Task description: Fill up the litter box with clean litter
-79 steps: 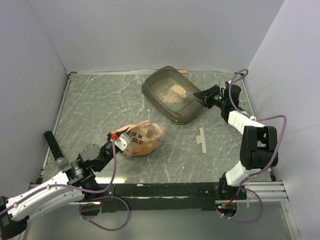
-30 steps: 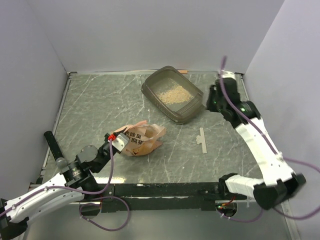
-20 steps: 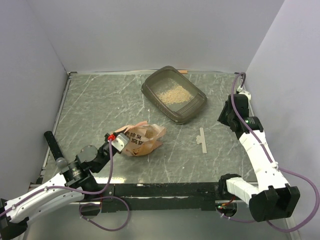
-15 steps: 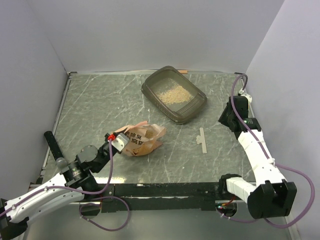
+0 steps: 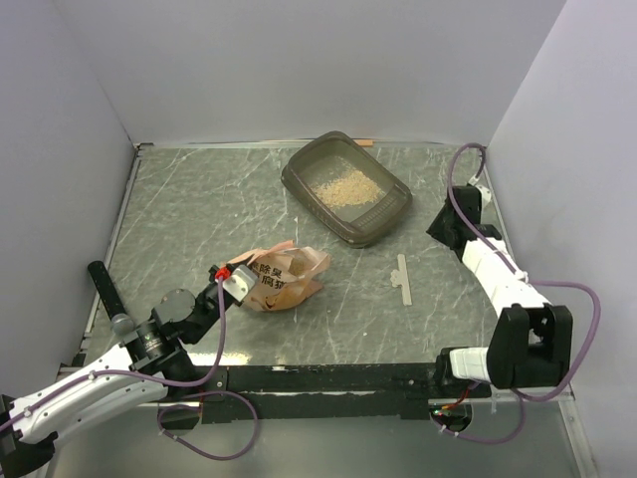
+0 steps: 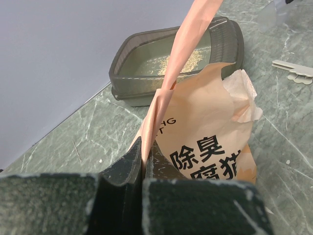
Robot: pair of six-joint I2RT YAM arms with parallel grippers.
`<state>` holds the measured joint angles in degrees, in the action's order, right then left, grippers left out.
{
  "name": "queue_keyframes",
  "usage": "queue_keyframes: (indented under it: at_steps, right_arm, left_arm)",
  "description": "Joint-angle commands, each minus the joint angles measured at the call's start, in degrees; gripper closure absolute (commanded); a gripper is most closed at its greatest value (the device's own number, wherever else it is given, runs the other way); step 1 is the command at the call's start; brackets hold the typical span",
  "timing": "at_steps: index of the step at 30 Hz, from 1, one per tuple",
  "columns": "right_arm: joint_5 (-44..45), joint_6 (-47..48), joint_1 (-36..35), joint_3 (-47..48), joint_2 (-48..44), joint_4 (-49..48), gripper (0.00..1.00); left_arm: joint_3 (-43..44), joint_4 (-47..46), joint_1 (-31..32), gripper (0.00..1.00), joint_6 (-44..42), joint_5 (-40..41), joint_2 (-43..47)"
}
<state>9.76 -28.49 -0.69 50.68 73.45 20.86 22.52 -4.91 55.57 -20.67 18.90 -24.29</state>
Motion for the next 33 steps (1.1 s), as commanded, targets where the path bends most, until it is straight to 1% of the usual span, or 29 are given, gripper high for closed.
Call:
queue_keyframes:
  at_steps: [1,9,14,16,19,21,22,24,25,26,28,30,33]
  right_arm:
    - [-1.41,-1.39,0.43,0.30,3.36,-2.32,0.80]
    - [-2.73,-1.30,0.43,0.74,8.98,-2.58,0.78]
    - [-4.66,-0.25,0.42,3.28,14.34,-0.04,0.72]
    - [-5.36,0.10,0.42,4.51,16.45,0.93,0.71]
    - [-5.98,0.28,0.42,5.05,17.51,1.29,0.68]
    - [-6.33,0.54,0.42,5.31,17.87,1.46,0.64]
    - [-6.59,0.80,0.42,5.75,17.96,1.55,0.58]
    - [-6.51,1.33,0.42,6.36,17.78,2.34,0.53]
    - [-6.59,1.51,0.42,6.80,17.08,2.60,0.48]
    - [-6.86,1.77,0.42,6.98,16.56,2.78,0.46]
    - [-7.03,2.12,0.42,7.33,14.54,3.39,0.42]
    - [-7.04,2.12,0.42,7.60,12.78,4.53,0.41]
    - [-7.47,2.39,-0.27,7.60,7.51,4.98,0.40]
  left_arm:
    - [2.88,-5.29,0.15,0.99,0.28,-1.14,-0.14]
    - [2.88,-4.94,0.15,0.99,0.01,-0.61,-0.40]
    - [3.05,-4.76,0.24,0.99,-0.16,-0.70,-0.84]
    - [3.05,-4.76,0.24,0.99,-0.08,-0.70,-0.84]
    - [3.05,-4.59,0.15,0.99,-0.25,-0.53,-1.02]
    - [2.97,-4.59,0.15,0.99,-0.34,-0.35,-1.11]
    - [2.96,-4.59,0.15,0.99,-0.43,-0.26,-1.11]
    - [2.96,-4.59,0.15,0.99,-0.43,-0.17,-1.28]
    - [2.96,-4.59,0.24,0.99,-0.52,-0.17,-1.37]
    - [2.96,-4.59,0.15,0.99,-0.43,-0.17,-1.54]
    - [2.96,-4.50,0.24,0.99,-0.43,0.00,-1.81]
    - [3.05,-4.50,0.24,0.99,-0.43,0.00,-2.16]
    - [2.88,-4.67,0.15,0.99,-0.69,0.00,-1.90]
